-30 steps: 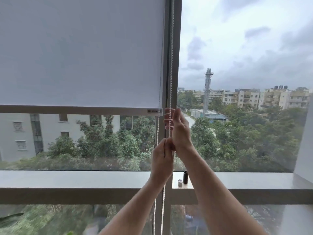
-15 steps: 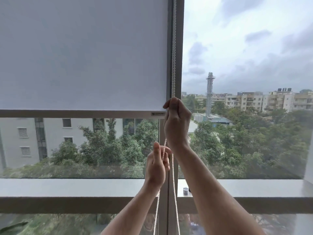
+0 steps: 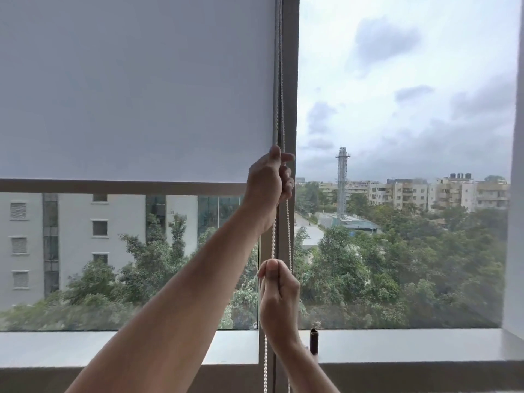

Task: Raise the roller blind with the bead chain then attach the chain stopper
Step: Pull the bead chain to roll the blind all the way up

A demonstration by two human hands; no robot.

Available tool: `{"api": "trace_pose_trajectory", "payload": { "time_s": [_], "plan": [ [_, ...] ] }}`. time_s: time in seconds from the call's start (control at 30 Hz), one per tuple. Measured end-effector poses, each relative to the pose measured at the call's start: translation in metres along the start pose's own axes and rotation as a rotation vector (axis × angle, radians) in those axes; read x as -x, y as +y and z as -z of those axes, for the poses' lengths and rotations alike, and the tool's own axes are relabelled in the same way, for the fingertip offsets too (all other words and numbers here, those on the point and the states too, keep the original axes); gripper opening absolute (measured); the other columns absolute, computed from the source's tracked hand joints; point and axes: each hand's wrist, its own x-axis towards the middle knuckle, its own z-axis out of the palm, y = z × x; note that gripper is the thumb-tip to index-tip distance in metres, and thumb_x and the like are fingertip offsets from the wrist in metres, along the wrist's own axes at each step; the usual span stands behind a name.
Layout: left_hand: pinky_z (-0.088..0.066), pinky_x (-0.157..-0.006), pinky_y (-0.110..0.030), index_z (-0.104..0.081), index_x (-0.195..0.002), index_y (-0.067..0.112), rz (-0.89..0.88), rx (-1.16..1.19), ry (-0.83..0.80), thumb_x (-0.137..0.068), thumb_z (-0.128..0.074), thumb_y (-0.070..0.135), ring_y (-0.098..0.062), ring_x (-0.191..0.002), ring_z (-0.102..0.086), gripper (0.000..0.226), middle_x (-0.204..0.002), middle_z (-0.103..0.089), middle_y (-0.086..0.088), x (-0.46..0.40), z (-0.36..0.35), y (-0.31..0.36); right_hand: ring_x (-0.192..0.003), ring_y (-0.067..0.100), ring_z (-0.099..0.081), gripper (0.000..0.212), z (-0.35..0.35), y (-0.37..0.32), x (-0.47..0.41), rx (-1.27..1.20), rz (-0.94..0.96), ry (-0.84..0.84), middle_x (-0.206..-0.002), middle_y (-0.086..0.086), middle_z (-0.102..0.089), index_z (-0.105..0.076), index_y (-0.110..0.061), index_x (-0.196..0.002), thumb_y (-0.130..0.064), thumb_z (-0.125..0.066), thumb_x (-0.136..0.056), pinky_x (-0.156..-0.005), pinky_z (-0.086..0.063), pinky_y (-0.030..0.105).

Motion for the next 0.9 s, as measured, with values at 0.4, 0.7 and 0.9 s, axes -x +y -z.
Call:
{"api": "trace_pose_trajectory", "payload": {
  "time_s": [0.4,0.7,0.9],
  "plan": [
    [-0.022,-0.033,-0.018,-0.056,-0.070,0.016,-0.132,-0.011,0.087,-0.106,-0.040,0.024,-0.003,-0.032,-0.029,0.040,-0.043,-0.039,0.010,0.015,-0.004,-0.028,-0.064,0.015,-0.063,0.066,0.035,0.002,-0.041,0.018,-0.164,-0.168,-0.068,0.001,-0.067,-0.074,-0.034,-0.083,-0.072,-0.020,-0.089,-0.068,-0.052,0.037],
    [-0.020,-0.040,-0.023,-0.057,-0.062,0.023,-0.077,-0.141,0.116,-0.105,-0.042,0.025,-0.008,-0.035,-0.028,0.045,-0.042,-0.037,0.010,0.056,0.024,-0.092,-0.056,0.008,-0.061,0.039,0.007,-0.095,-0.163,-0.112,-0.060,-0.119,-0.068,-0.001,-0.063,-0.059,-0.009,-0.113,-0.039,-0.036,-0.106,-0.054,-0.050,0.023],
    [-0.020,-0.036,-0.018,-0.057,-0.063,0.025,-0.117,-0.120,0.117,-0.105,-0.040,0.021,-0.006,-0.034,-0.028,0.046,-0.041,-0.036,0.010,0.067,0.023,-0.095,-0.050,0.009,-0.043,0.034,-0.032,-0.141,-0.197,-0.183,-0.200,-0.055,-0.070,0.000,-0.045,-0.057,-0.016,-0.091,-0.034,-0.033,-0.107,-0.036,-0.035,0.020]
  ]
}}
